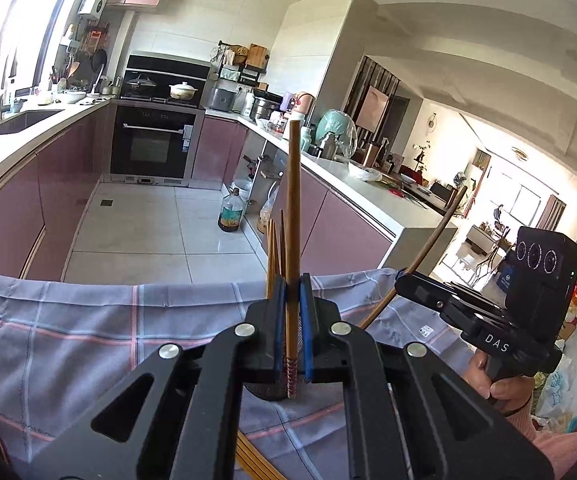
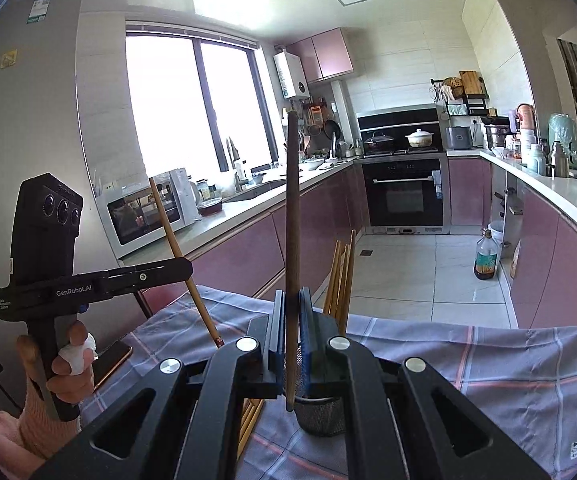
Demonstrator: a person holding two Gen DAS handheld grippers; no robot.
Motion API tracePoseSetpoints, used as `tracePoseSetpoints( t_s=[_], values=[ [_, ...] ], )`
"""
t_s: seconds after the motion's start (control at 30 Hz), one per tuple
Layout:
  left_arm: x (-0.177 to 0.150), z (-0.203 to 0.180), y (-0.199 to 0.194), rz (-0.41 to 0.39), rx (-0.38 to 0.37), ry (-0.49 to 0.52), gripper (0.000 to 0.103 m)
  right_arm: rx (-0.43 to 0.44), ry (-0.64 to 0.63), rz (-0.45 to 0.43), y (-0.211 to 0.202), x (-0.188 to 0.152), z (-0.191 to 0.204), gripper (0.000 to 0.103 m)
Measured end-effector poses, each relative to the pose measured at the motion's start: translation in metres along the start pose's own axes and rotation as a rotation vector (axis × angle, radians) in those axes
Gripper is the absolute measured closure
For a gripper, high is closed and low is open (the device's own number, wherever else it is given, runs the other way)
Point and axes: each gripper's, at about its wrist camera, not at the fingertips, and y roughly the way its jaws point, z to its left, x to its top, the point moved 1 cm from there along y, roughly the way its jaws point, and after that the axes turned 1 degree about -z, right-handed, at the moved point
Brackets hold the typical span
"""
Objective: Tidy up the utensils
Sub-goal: 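Raise the left tool's chopstick upright into the mesh cup while the right tool inserts its own, then open the left tool to release its chopstick while the right tool releases its own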
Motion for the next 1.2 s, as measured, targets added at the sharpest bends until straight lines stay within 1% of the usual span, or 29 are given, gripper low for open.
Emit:
tracePoseSetpoints(
  t_s=[0.23, 0.43, 0.8, 0.97, 1.2],
  values=[
    [0.018, -0.007, 0.008, -0.022, 0.009, 0.020, 0.095, -0.018, -0.011, -0.039, 0.002, 0.015, -0.005, 0.098],
    [0.024, -0.014, 0.023, -0.009, 0.045, 0.042, 0.095, -0.037, -0.011, -0.042, 0.013, 0.023, -0.009, 0.098],
    [0.008, -0.013, 0.056, 0.097, 0.109, 0.067, 0.095, -0.060, -0.004, 0.051, 0.042, 0.006, -0.017, 0.098],
    [0.003, -0.012, 0.068, 0.139, 0.115, 0.076, 0.095, -0.068, 0.000, 0.079, 0.052, 0.000, -0.022, 0.098],
    [-0.003, -0.009, 0.083, 0.193, 0.117, 0.093, 0.095, -0.076, -0.003, 0.141, 0.068, -0.008, -0.022, 0.098]
  ],
)
